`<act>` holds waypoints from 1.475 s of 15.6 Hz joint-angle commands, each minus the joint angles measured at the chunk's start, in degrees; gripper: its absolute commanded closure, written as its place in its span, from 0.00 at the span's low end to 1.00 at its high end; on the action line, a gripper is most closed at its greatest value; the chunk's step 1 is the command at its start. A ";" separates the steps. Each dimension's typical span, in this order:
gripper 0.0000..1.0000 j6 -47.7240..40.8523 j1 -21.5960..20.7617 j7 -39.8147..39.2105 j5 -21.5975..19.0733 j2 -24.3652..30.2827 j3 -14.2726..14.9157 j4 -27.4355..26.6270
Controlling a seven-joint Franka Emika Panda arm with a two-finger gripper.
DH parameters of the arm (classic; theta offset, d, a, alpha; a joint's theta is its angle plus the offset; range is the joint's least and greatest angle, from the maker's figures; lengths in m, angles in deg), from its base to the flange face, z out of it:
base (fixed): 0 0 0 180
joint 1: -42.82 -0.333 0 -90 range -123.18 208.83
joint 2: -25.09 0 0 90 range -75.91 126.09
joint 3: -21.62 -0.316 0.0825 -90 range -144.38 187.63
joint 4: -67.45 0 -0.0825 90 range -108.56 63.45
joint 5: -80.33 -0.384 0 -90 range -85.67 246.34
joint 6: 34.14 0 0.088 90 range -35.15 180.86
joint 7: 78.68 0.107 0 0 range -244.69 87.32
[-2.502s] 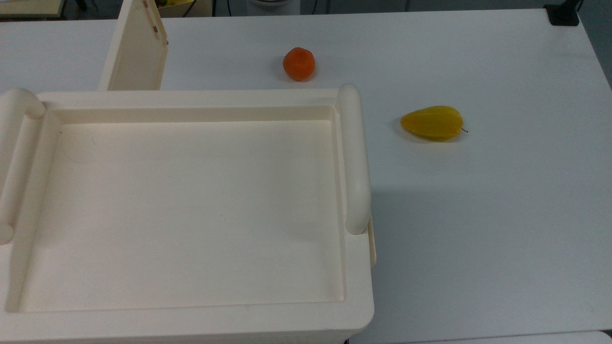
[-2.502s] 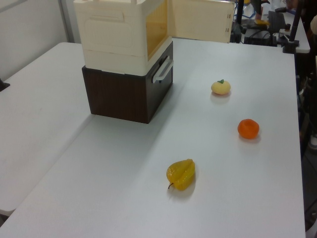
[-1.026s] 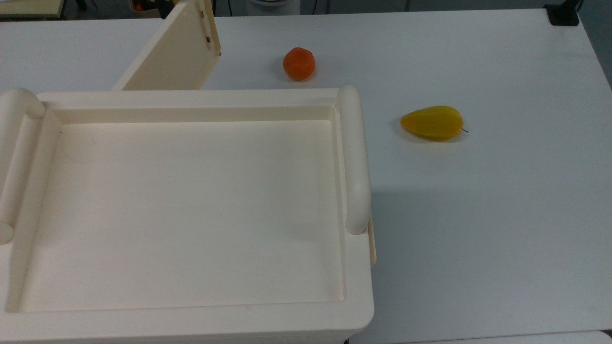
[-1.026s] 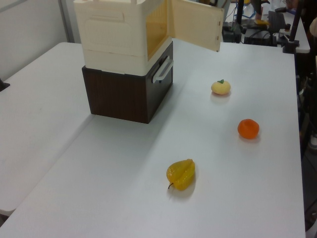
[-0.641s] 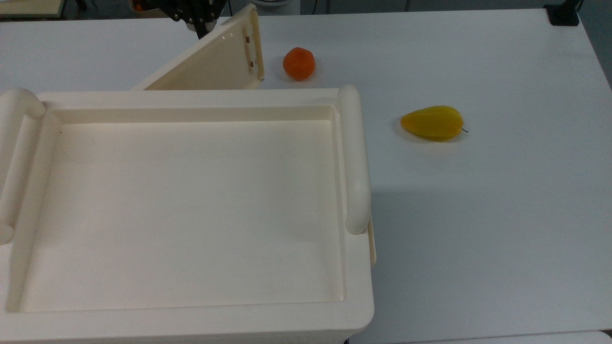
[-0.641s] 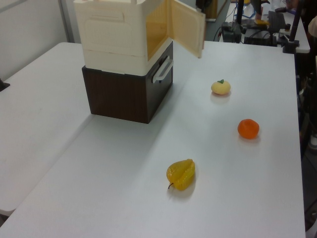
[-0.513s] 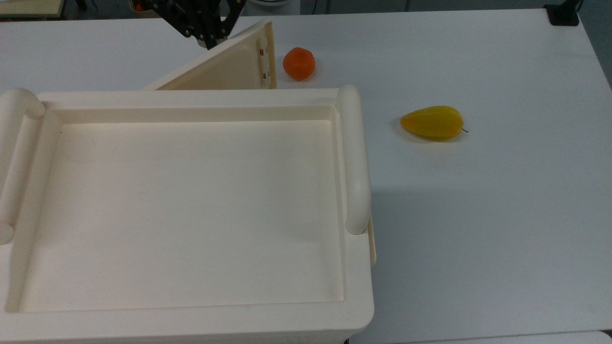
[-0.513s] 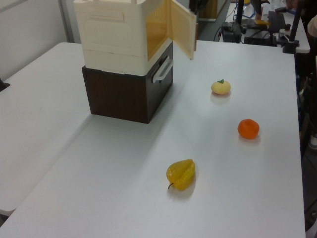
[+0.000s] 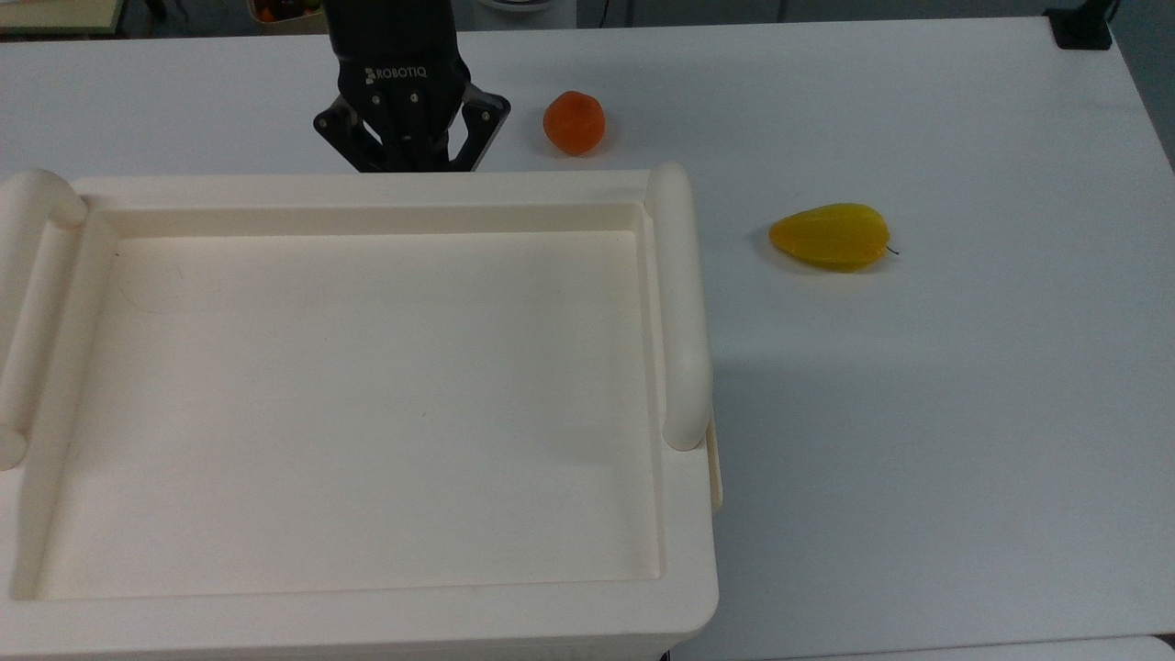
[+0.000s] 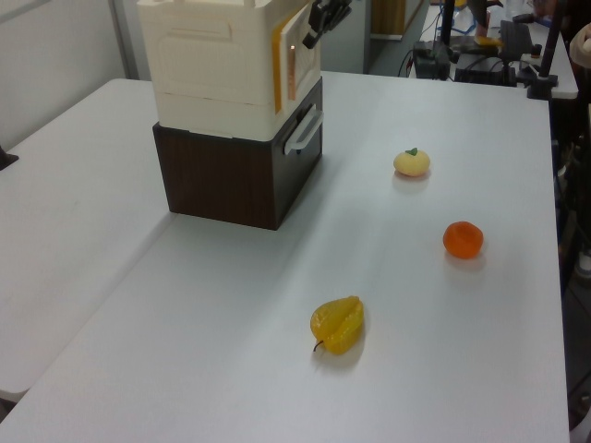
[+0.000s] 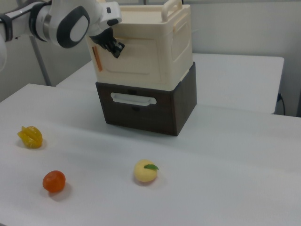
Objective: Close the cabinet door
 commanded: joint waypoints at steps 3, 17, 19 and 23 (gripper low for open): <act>1.00 2.67 -0.11 1.08 -0.37 0.30 -0.39 -1.65; 1.00 6.81 -0.20 0.20 0.50 0.64 -0.39 -4.72; 1.00 3.74 -0.20 0.20 1.82 1.87 -0.39 -6.48; 1.00 -7.84 -0.37 -0.15 7.61 3.11 -0.48 -6.84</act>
